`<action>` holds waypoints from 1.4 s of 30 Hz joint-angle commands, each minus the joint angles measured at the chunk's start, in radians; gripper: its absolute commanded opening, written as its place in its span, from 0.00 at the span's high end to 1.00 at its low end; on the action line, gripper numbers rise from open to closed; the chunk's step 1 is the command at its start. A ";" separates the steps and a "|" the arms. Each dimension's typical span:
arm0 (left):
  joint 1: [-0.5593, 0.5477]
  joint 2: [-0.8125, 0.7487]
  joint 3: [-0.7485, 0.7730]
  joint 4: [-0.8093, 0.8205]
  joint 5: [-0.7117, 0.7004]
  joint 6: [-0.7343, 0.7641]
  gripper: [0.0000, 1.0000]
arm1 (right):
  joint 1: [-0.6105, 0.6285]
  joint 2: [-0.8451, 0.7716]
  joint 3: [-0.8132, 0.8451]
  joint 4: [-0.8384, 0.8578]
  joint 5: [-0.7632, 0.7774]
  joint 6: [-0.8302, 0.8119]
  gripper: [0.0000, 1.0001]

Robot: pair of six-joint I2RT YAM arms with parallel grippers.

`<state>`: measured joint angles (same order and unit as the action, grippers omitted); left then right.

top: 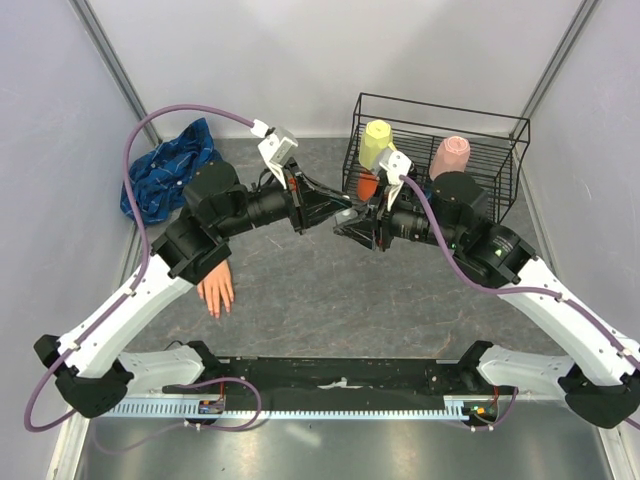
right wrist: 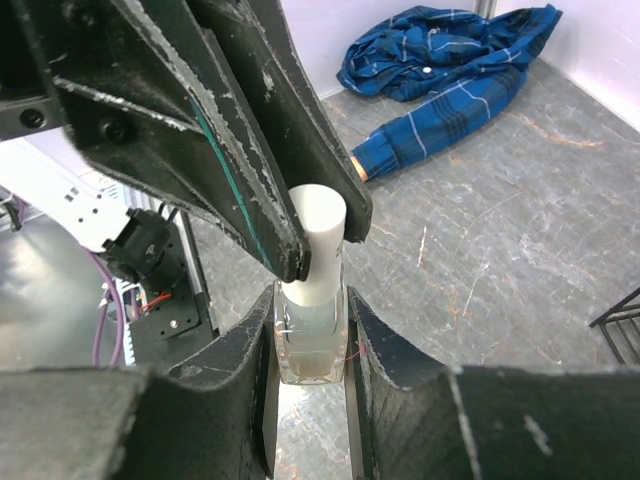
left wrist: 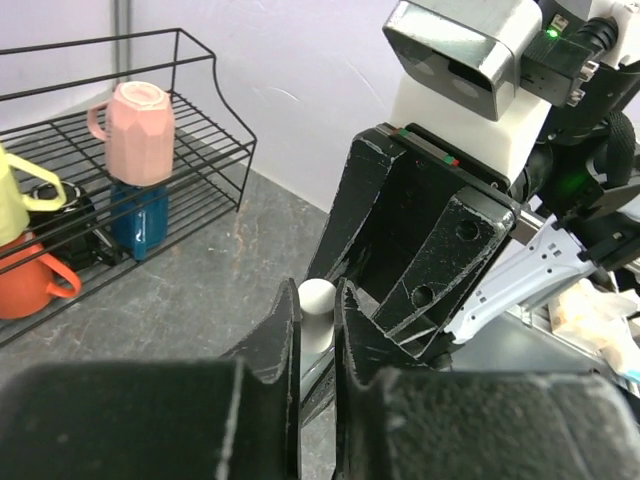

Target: Paint the nails

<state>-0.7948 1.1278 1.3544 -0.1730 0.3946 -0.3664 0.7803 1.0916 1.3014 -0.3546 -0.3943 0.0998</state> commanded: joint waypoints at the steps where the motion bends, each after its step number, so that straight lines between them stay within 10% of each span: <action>1: -0.009 0.015 0.005 0.058 0.237 -0.025 0.98 | 0.002 -0.025 0.045 0.036 -0.027 -0.002 1.00; 5: -0.009 0.015 -0.075 0.221 0.634 -0.072 0.98 | 0.002 -0.053 0.016 0.069 -0.165 -0.008 1.00; 10: -0.009 0.023 -0.247 1.029 1.041 -0.581 0.98 | 0.002 -0.104 -0.103 0.337 -0.632 0.166 1.00; 13: -0.012 0.024 -0.232 0.933 1.057 -0.529 0.98 | 0.002 -0.136 -0.169 0.526 -0.661 0.267 1.00; 16: -0.007 -0.011 -0.106 0.380 0.933 -0.142 0.98 | 0.001 -0.151 -0.157 0.450 -0.603 0.215 1.00; 19: -0.004 -0.033 0.000 -0.005 0.660 0.080 0.67 | 0.002 -0.150 -0.136 0.369 -0.545 0.175 1.00; 26: -0.003 -0.092 0.051 -0.175 0.169 0.129 0.28 | 0.002 -0.101 -0.022 0.073 -0.289 0.020 1.00; 35: -0.003 -0.086 0.045 -0.131 -0.060 0.034 0.53 | 0.002 -0.012 0.062 -0.047 -0.106 -0.051 1.00; 42: -0.011 -0.039 0.051 -0.083 -0.040 0.008 0.50 | 0.007 0.007 0.072 -0.044 -0.092 -0.055 1.00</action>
<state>-0.7948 1.0683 1.3758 -0.3038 0.3836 -0.3248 0.7849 1.1072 1.3193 -0.4149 -0.5175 0.0669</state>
